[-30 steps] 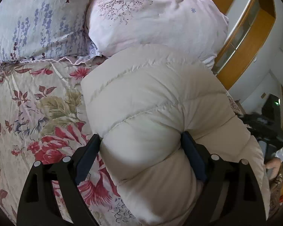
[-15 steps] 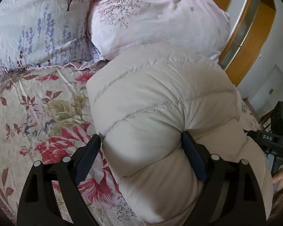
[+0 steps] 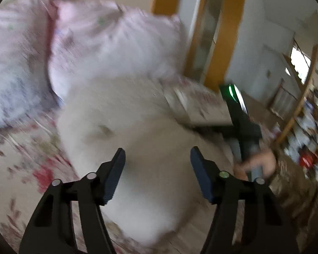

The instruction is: Fold large clothes

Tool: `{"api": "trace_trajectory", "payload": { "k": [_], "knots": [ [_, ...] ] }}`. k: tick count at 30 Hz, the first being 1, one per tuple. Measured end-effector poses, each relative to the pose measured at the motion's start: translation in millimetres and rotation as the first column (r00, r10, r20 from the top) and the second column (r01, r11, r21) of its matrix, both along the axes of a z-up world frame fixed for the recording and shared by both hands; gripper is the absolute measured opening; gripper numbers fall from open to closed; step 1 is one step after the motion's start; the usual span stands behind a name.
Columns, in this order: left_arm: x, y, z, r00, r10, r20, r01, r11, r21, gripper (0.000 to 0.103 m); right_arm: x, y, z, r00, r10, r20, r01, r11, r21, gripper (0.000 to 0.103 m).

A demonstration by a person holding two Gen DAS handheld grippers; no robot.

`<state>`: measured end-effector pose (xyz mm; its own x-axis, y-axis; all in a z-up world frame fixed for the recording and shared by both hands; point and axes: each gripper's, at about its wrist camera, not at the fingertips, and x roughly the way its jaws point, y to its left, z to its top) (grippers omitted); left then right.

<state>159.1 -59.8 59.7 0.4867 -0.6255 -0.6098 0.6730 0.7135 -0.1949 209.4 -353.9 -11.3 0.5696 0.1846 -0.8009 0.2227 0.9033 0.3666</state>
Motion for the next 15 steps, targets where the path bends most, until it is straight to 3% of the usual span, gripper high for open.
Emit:
{"api": "trace_trajectory", "payload": {
  "k": [2, 4, 6, 8, 12, 15],
  "knots": [
    [7.5, -7.7, -19.1, 0.999, 0.003, -0.049, -0.001, 0.999, 0.039, 0.063, -0.5, -2.1, 1.3, 1.0, -0.007, -0.004, 0.007, 1.0, -0.015, 0.05],
    [17.3, -9.3, -32.7, 0.994, 0.007, -0.106, -0.005, 1.0, 0.026, 0.063, -6.7, -7.2, 7.7, 1.0, -0.016, 0.01, 0.016, 1.0, -0.022, 0.052],
    [26.9, -7.1, -39.7, 0.989, 0.012, -0.149, -0.012, 1.0, 0.003, 0.063, -18.7, -10.3, 20.4, 0.998, -0.025, 0.056, 0.027, 0.999, -0.04, 0.051],
    [29.0, -6.8, -41.7, 0.987, 0.015, -0.158, -0.015, 1.0, 0.0, 0.064, -37.5, -11.2, 38.8, 0.99, -0.022, 0.143, 0.029, 0.998, -0.05, 0.043],
    [31.5, -7.6, -41.6, 0.988, 0.014, -0.157, -0.014, 1.0, 0.001, 0.064, -78.0, 5.2, 72.1, 0.946, 0.1, 0.309, -0.077, 0.993, -0.086, 0.041],
    [29.6, -7.1, -41.8, 0.988, 0.016, -0.156, -0.016, 1.0, 0.002, 0.064, -84.3, 29.2, 63.9, 0.944, 0.209, 0.256, -0.178, 0.974, -0.138, 0.038]
  ]
}}
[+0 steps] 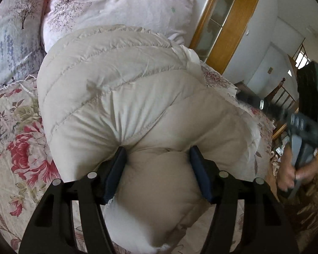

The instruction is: Fold large clothes

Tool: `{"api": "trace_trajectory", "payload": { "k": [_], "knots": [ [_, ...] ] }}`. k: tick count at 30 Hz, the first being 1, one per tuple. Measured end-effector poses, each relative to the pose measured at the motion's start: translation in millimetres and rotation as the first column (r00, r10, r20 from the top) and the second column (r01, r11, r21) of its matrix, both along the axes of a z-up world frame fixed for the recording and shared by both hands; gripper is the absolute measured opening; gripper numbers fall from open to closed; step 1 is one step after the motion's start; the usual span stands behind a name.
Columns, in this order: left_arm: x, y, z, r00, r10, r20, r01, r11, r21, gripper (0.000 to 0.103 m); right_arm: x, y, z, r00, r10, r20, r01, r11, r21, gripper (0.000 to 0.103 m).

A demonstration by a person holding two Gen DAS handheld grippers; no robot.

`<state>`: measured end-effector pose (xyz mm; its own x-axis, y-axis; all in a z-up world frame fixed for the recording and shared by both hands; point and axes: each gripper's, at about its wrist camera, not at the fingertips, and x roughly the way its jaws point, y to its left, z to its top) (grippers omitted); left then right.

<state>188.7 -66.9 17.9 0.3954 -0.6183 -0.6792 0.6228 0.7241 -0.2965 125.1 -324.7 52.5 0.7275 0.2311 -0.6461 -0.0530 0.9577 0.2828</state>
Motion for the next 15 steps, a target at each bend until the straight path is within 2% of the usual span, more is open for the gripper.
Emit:
{"api": "trace_trajectory", "payload": {
  "k": [3, 6, 9, 13, 15],
  "knots": [
    [1.3, -1.2, -0.7, 1.0, -0.001, 0.001, 0.001, 1.0, 0.0, 0.064, 5.3, 7.6, -19.7, 0.998, 0.008, -0.065, -0.01, 1.0, -0.021, 0.037],
    [1.8, -1.9, -2.7, 1.0, -0.005, 0.004, 0.005, 1.0, 0.0, 0.064, 11.1, 5.1, -42.9, 0.991, -0.011, -0.133, 0.012, 1.0, 0.007, 0.036],
    [0.6, -1.9, -5.4, 1.0, -0.008, 0.012, 0.008, 1.0, 0.002, 0.064, 15.8, 7.3, -56.4, 0.988, -0.021, -0.155, 0.018, 1.0, -0.025, 0.036],
    [-5.7, -7.8, -7.3, 0.999, -0.006, 0.041, 0.005, 1.0, 0.026, 0.064, 19.3, 6.9, -63.1, 0.985, -0.029, -0.17, 0.025, 0.999, -0.03, 0.036],
    [-9.9, -4.6, -0.3, 0.999, -0.003, 0.044, 0.002, 1.0, 0.019, 0.064, 20.7, 6.7, -57.1, 0.98, -0.024, -0.198, 0.018, 0.999, -0.034, 0.036]
  ]
}}
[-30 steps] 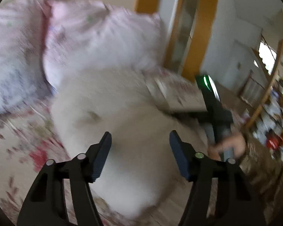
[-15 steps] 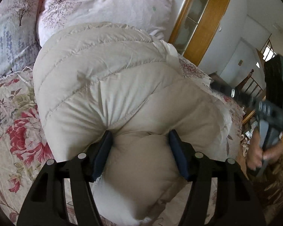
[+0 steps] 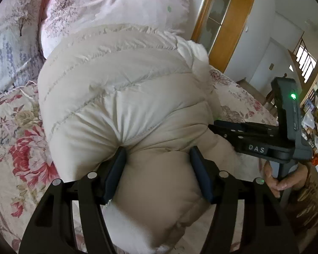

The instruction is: Fold large clothes

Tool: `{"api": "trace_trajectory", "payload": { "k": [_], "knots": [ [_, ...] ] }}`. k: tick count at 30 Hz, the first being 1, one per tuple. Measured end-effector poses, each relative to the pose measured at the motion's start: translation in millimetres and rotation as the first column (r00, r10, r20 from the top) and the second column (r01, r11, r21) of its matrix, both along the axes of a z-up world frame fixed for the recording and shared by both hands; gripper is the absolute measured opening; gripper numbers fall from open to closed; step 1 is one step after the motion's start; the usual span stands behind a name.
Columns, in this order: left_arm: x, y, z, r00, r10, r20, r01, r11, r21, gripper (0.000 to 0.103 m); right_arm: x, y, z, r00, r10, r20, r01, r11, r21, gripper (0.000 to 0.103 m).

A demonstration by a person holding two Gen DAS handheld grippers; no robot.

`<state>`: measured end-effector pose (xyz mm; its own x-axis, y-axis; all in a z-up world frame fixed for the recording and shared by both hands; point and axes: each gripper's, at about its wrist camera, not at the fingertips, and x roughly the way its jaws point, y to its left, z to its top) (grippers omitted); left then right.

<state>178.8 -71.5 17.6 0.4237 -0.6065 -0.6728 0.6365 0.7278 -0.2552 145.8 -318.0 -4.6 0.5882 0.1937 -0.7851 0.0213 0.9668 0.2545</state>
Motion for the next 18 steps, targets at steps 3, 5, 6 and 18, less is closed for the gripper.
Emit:
{"api": "trace_trajectory", "payload": {
  "k": [3, 5, 6, 18],
  "knots": [
    [-3.8, 19.5, 21.4, 0.999, 0.016, 0.038, -0.014, 0.999, -0.052, 0.068, 2.7, -8.7, 28.5, 1.0, 0.012, 0.025, -0.013, 0.998, 0.057, 0.043],
    [4.4, 36.5, 36.4, 0.99, 0.097, 0.098, -0.092, 0.994, -0.055, 0.079, 7.0, -20.2, 51.6, 0.994, -0.018, 0.105, 0.006, 0.993, 0.116, 0.048],
    [14.0, 45.5, 41.6, 0.982, 0.151, 0.109, -0.145, 0.988, -0.058, 0.079, 15.0, -26.7, 63.7, 0.99, -0.044, 0.137, 0.023, 0.988, 0.153, 0.048],
    [110.0, 60.3, 26.1, 0.93, 0.368, -0.02, -0.368, 0.927, -0.064, 0.079, 132.8, 5.3, 43.2, 0.997, -0.062, 0.055, 0.056, 0.994, 0.099, 0.046]
  ]
}}
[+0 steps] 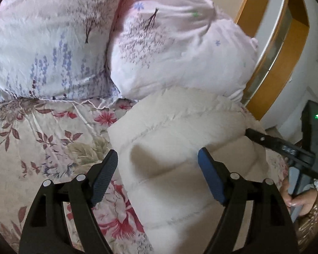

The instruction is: Fold large clothes

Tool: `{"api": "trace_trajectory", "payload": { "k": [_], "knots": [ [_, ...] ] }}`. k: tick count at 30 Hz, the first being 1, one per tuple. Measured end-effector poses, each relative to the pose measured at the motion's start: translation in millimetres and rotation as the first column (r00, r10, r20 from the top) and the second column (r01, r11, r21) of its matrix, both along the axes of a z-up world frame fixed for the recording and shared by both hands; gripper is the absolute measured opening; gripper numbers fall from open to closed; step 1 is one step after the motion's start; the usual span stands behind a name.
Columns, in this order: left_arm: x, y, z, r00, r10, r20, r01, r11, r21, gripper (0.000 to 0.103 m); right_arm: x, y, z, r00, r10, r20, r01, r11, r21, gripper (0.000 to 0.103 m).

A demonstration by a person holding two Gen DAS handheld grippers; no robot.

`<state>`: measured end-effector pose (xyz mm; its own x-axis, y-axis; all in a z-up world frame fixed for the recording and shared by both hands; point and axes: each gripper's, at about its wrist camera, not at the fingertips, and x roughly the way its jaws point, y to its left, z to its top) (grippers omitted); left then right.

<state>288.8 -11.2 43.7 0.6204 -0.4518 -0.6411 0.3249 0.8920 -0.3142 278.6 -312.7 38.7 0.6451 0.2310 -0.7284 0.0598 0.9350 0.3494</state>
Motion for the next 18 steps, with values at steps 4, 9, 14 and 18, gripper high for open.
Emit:
{"api": "trace_trajectory", "payload": {
  "k": [4, 9, 14, 18],
  "knots": [
    [3.8, -1.5, -11.3, 1.0, -0.02, -0.002, 0.02, 1.0, -0.012, 0.079, 9.3, -17.1, -25.1, 0.995, -0.048, -0.086, 0.05, 0.998, 0.024, 0.046],
    [5.9, -4.8, -17.0, 0.999, -0.04, 0.005, 0.04, 0.999, -0.025, 0.079, 4.8, -15.5, -37.4, 0.994, -0.055, -0.091, 0.055, 0.998, -0.004, 0.046],
    [6.4, -5.9, -21.3, 0.998, -0.055, -0.002, 0.055, 0.998, -0.019, 0.08, 4.1, -19.2, -46.8, 0.995, -0.057, -0.087, 0.06, 0.998, 0.027, 0.047],
    [6.1, -8.3, -23.1, 0.998, -0.058, 0.009, 0.058, 0.998, 0.008, 0.08, 3.7, -21.0, -52.3, 0.994, -0.062, -0.092, 0.067, 0.996, 0.058, 0.047]
  ]
}}
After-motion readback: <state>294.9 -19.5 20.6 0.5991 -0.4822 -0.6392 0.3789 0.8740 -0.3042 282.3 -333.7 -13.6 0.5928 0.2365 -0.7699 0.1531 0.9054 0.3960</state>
